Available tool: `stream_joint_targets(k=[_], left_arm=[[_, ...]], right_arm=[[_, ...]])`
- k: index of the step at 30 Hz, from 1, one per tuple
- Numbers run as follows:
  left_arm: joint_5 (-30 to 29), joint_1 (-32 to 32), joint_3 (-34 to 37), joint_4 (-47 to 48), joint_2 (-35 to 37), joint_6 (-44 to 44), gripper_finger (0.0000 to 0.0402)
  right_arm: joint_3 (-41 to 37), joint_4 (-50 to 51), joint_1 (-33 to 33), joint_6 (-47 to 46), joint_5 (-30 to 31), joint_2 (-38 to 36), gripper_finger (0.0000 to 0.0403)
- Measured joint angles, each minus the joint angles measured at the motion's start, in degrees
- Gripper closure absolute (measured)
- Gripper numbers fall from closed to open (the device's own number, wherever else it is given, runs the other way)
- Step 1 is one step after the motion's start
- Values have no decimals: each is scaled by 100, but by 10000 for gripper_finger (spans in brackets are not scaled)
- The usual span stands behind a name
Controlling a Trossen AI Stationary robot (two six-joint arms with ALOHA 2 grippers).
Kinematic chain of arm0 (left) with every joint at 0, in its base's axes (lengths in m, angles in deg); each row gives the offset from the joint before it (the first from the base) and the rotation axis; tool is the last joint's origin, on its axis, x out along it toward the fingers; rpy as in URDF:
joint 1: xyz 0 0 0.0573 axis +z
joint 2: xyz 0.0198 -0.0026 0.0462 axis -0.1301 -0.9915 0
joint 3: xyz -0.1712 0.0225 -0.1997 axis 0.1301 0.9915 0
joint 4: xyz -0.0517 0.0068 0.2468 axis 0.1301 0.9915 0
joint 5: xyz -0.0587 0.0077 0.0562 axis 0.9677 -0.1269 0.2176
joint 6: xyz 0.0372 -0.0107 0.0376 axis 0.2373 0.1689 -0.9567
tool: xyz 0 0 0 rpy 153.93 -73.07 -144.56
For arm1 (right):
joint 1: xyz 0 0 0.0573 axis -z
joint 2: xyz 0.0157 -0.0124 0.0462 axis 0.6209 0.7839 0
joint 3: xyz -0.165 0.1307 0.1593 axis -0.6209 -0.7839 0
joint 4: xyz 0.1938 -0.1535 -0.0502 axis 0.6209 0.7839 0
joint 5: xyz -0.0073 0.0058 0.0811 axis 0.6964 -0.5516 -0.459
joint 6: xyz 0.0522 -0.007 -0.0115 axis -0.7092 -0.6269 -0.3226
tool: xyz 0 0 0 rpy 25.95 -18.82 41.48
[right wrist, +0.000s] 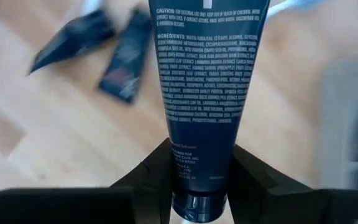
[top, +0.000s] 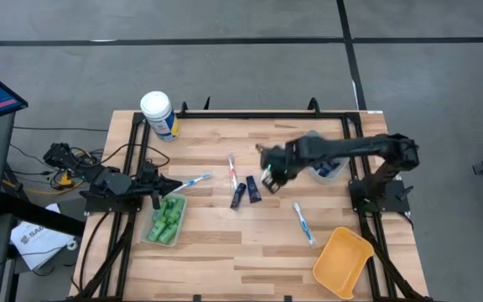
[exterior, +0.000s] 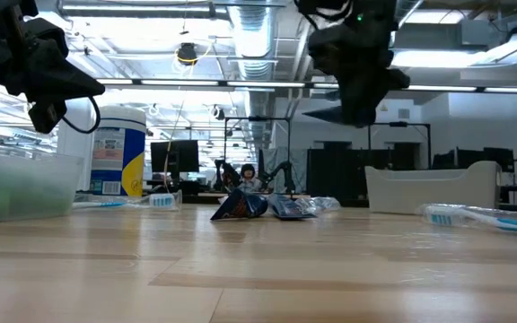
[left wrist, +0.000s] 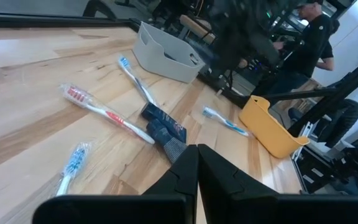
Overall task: Pick & Place Travel size toiletries
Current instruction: Put the blue shave cream tube into the gray bin
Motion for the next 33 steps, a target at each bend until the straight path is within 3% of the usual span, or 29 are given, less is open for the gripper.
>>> stream_joint_targets(k=[4,12,23,27,33], left_arm=[[1,0,0,-12,0,2,400],[2,0,0,-52,0,2,400],[15,0,277,-613,380,-9,400],[16,2,575,-1572,746,0,400],[5,11,581,-1593,807,0,400]], right_arm=[[0,376,600,347,337,-254,304],[0,703,1432,964,448,-302,301],[-31,1102,1993,1378,501,-305,300],[-272,1099,2153,1406,524,-308,300],[-786,987,2292,1392,523,-310,300]])
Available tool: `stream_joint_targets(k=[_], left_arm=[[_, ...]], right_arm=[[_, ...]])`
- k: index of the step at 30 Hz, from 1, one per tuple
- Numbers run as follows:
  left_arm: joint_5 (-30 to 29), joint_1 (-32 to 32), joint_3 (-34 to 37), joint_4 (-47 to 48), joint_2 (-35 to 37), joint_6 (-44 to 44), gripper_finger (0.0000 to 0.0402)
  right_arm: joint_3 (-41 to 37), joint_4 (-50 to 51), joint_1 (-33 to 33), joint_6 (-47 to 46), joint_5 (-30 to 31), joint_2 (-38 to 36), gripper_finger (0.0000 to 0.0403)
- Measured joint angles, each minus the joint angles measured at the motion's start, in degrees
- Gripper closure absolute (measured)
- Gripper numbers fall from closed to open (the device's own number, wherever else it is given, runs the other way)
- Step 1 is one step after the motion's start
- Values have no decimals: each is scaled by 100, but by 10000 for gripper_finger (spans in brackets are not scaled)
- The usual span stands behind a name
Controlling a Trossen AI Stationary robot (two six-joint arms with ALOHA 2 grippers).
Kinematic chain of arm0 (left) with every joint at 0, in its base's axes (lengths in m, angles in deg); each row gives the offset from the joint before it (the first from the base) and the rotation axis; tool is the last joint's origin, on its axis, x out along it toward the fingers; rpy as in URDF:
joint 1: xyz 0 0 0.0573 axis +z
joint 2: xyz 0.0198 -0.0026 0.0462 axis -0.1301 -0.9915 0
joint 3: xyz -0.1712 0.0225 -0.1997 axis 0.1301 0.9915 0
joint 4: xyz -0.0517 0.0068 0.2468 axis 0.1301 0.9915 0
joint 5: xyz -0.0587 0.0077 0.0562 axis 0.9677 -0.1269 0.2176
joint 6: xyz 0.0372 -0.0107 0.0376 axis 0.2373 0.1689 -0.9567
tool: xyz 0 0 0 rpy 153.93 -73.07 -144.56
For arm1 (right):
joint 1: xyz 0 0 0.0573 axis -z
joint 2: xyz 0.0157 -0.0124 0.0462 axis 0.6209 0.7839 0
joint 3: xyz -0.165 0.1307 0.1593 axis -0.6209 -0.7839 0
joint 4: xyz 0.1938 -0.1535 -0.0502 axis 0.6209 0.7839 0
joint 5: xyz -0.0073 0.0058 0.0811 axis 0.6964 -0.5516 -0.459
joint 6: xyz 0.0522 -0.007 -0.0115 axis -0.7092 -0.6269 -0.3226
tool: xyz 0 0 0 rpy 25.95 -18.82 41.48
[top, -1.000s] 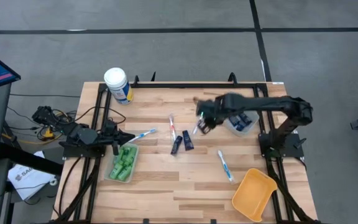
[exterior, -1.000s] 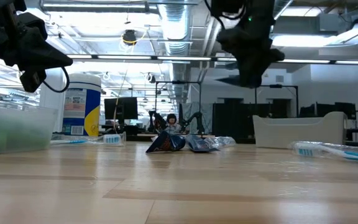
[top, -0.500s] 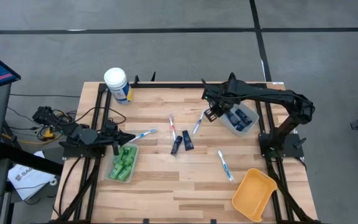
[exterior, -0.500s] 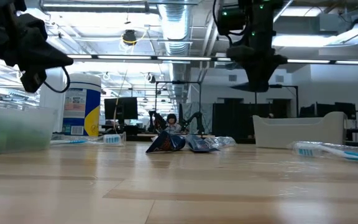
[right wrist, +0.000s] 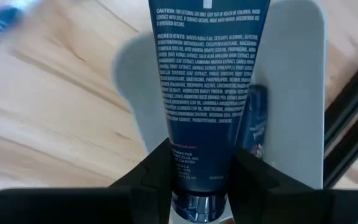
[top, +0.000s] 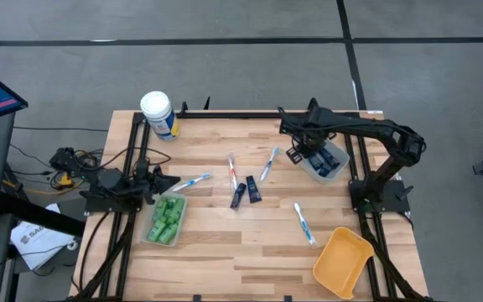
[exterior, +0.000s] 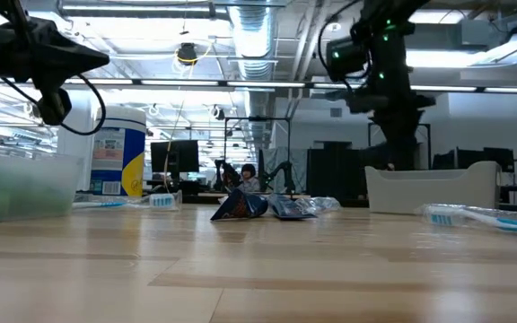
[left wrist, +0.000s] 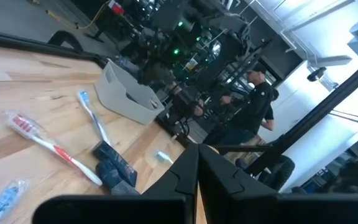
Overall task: Pick & Place Travel size toiletries
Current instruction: Put the blue shave cream tube into the gray bin
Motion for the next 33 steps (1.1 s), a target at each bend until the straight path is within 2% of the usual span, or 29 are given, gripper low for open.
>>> stream_joint_targets(k=[8,13,16,21,26,30,33], left_arm=[[0,0,0,9,2,-1,400],[0,0,0,13,3,-1,400],[0,0,0,15,4,-1,400],[-3,0,0,17,4,-1,400],[-3,0,0,20,4,0,400],[-3,0,0,22,4,0,400],[-3,0,0,22,4,-1,400]], right_arm=[[-729,-161,95,-82,-1,0,300],[-855,-193,95,-126,84,0,285],[-866,-171,95,-271,186,0,252],[-860,-157,95,-294,81,-18,166],[-414,-7,-38,-472,18,-20,110],[242,-95,-311,-759,-215,-20,102],[714,-532,-703,-1214,-329,-18,102]])
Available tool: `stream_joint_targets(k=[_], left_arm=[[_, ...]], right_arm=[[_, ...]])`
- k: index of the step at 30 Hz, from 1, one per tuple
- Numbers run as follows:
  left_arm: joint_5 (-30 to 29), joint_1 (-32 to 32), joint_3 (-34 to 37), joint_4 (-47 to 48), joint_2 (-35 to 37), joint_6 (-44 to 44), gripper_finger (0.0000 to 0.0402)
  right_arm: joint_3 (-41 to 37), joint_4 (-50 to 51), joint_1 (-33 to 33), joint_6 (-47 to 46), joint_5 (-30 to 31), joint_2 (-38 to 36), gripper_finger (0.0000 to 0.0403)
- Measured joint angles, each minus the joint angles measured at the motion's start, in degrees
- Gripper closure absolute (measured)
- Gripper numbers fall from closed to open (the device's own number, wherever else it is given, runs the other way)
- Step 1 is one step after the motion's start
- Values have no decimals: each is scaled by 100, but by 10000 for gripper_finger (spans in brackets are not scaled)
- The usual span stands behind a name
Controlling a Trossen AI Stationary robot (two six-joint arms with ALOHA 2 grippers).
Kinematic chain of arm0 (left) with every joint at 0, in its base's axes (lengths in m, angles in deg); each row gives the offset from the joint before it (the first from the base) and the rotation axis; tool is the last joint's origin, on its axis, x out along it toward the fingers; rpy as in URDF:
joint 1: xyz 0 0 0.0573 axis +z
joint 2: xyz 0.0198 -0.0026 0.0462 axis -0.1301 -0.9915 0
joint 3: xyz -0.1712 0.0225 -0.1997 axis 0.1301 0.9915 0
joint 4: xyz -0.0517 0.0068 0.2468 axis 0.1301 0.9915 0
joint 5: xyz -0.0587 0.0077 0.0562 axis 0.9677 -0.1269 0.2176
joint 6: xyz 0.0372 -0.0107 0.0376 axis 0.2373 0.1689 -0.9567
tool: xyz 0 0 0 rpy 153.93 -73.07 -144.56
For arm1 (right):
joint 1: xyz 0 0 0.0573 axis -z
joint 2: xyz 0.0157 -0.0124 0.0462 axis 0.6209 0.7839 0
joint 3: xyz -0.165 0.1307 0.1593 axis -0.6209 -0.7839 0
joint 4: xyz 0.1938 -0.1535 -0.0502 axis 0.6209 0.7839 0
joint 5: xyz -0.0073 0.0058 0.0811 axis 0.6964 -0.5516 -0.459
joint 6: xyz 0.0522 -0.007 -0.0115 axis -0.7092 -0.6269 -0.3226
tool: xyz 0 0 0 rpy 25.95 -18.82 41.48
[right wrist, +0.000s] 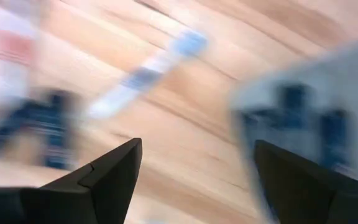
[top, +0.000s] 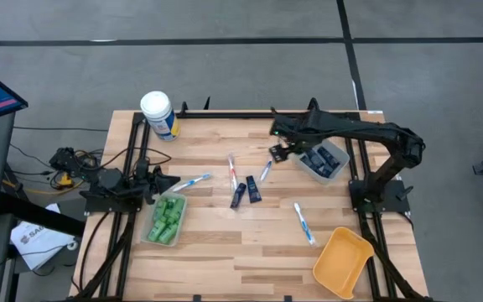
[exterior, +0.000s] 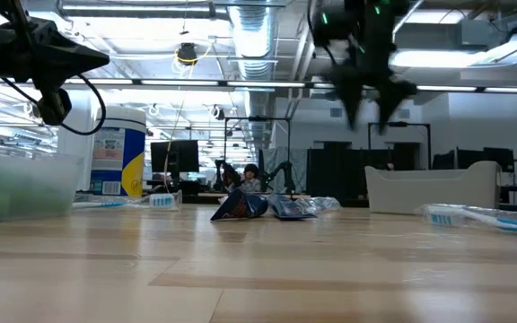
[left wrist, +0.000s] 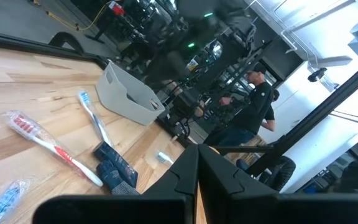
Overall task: Pick & Place Travel size toiletries
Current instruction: Put the blue shave cream tube into the gray bin
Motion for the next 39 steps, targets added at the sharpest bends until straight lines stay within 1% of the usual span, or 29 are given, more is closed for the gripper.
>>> stream_joint_targets(k=[4,6,10,16,20,23,27,33,39], left_arm=[[0,0,0,1,0,1,400],[1,0,0,1,0,1,400],[1,0,0,2,0,1,400],[-2,0,0,2,0,1,400],[-2,0,0,2,0,1,400],[-2,0,0,2,0,1,400],[-2,0,0,2,0,1,400],[-2,0,0,1,0,1,400],[-2,0,2,1,0,1,400]], right_arm=[[342,-934,-556,-446,-36,245,102],[473,-1291,-762,-572,-44,569,102],[913,-1605,-1002,-595,-107,1360,102],[1899,-1376,-1182,-353,-182,2494,101],[2256,-1097,-1174,-235,-204,2965,101],[2251,-1025,-1134,-233,-287,3131,101],[2054,-1431,-1086,-260,-467,3109,101],[2009,-1425,-1009,-230,-537,3117,102],[1862,-1696,-1014,-228,-522,3115,119]])
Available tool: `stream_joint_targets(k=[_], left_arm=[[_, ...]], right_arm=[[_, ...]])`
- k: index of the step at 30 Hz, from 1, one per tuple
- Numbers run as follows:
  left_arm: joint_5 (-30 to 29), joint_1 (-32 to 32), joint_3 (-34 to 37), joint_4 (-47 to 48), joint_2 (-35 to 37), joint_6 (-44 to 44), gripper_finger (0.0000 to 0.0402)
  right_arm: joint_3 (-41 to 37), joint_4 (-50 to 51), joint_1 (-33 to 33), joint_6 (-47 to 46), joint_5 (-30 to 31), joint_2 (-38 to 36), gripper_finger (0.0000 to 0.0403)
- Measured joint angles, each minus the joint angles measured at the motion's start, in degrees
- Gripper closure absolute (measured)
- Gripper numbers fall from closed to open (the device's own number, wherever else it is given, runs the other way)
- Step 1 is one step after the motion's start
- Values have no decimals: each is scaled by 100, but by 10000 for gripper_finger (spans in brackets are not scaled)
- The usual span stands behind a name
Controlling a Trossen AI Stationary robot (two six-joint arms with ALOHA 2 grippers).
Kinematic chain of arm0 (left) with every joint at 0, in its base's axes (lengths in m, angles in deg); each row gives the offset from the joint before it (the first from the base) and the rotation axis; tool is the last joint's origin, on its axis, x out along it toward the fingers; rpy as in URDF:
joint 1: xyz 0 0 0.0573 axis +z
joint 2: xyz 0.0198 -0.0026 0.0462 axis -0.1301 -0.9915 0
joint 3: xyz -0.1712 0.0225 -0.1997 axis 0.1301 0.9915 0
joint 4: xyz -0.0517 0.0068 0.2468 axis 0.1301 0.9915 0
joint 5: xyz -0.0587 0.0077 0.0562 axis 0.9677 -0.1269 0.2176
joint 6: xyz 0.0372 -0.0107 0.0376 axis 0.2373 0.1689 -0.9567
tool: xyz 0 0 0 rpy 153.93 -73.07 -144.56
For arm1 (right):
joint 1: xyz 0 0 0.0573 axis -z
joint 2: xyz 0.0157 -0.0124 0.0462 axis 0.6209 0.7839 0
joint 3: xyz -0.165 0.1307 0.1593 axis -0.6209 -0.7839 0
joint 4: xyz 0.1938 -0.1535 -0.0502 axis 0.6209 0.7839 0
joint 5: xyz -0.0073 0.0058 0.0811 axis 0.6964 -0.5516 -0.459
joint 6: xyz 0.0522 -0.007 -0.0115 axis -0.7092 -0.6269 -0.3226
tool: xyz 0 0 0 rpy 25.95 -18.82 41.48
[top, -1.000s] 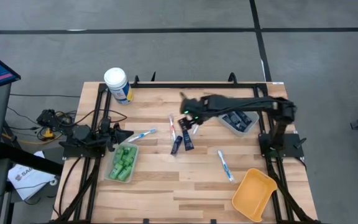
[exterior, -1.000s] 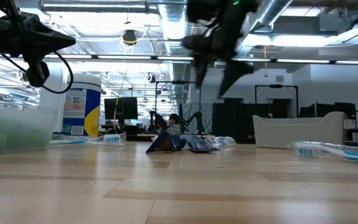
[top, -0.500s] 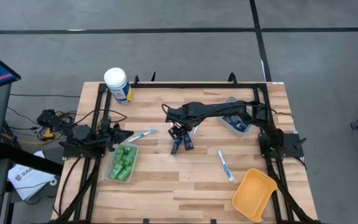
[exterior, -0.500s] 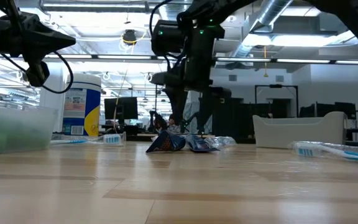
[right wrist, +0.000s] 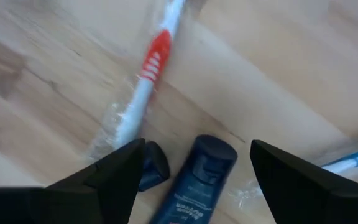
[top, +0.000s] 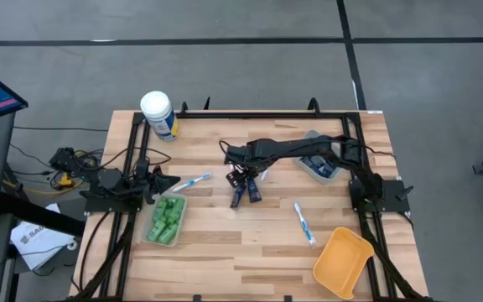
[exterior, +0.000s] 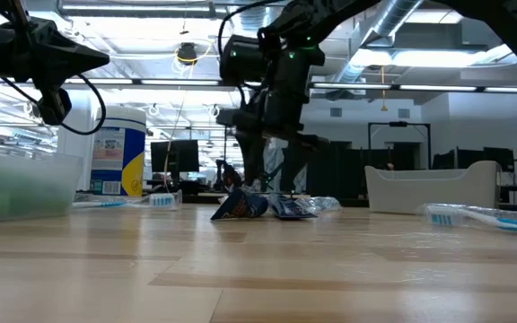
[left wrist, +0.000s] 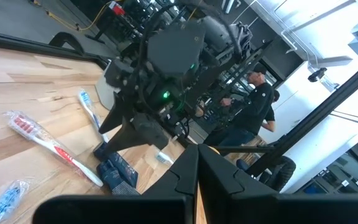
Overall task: Pick & Place Travel size toiletries
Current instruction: Put the blue shave cream tube into the gray bin
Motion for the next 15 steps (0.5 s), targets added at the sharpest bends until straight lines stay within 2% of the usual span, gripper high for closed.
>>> stream_joint_targets(k=[15], left_arm=[[0,0,0,-1,0,0,400]], right_arm=[[-685,-554,41,-98,-219,4,129]])
